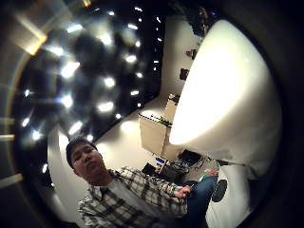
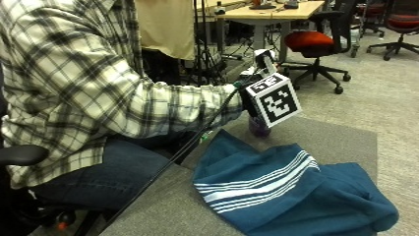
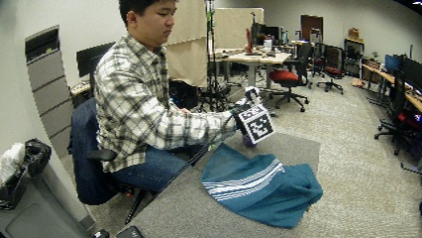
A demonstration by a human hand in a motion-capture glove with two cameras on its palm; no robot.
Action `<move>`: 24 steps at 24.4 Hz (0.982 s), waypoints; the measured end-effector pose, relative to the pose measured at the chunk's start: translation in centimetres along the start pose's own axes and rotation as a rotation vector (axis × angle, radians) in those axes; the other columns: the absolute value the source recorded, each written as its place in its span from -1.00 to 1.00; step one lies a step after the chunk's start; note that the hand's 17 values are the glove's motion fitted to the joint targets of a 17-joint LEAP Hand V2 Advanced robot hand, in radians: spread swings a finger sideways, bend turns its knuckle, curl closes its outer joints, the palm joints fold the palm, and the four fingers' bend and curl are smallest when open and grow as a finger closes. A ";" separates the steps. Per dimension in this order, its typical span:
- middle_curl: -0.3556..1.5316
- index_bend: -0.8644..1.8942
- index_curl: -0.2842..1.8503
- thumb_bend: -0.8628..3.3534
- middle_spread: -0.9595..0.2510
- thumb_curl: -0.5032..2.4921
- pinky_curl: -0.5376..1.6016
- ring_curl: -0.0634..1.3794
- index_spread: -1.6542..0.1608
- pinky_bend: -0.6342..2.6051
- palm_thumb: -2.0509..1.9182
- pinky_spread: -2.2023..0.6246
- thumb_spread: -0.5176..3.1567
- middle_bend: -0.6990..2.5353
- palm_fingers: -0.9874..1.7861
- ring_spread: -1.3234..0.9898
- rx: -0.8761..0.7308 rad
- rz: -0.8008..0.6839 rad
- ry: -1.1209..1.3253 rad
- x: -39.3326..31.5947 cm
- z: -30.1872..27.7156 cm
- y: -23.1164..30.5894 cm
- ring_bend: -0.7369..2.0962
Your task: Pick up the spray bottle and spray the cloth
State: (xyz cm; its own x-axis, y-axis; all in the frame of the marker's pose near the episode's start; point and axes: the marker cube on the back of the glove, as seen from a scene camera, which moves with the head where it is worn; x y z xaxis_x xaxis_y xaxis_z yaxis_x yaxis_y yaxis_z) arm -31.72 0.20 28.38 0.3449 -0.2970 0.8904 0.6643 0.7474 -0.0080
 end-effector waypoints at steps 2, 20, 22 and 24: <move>-0.06 -0.28 -0.28 -0.60 0.32 -0.13 -0.14 -0.25 0.50 -0.35 0.61 0.46 -0.62 -0.29 0.53 -0.04 -0.018 0.003 -0.002 0.0 -0.1 0.1 -0.13; -0.13 -0.33 -0.39 -0.62 0.39 -0.16 -0.11 -0.26 0.50 -0.32 0.56 0.60 -0.45 -0.43 -0.01 0.03 -0.134 0.053 0.137 -0.5 -1.3 1.2 -0.20; -0.16 -0.32 -0.41 -0.64 0.40 -0.18 -0.12 -0.29 0.48 -0.34 0.52 0.63 -0.42 -0.46 -0.19 0.08 -0.143 0.064 0.184 -0.7 -1.7 1.5 -0.24; -0.17 -0.31 -0.41 -0.64 0.41 -0.20 -0.10 -0.28 0.45 -0.32 0.48 0.64 -0.39 -0.47 -0.32 0.11 -0.150 0.075 0.224 -1.0 -2.2 1.8 -0.26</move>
State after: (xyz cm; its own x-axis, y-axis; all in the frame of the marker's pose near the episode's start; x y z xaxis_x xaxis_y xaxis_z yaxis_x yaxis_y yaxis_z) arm -29.43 0.54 26.52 0.5240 -0.3805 0.7620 0.7160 0.6813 -0.1522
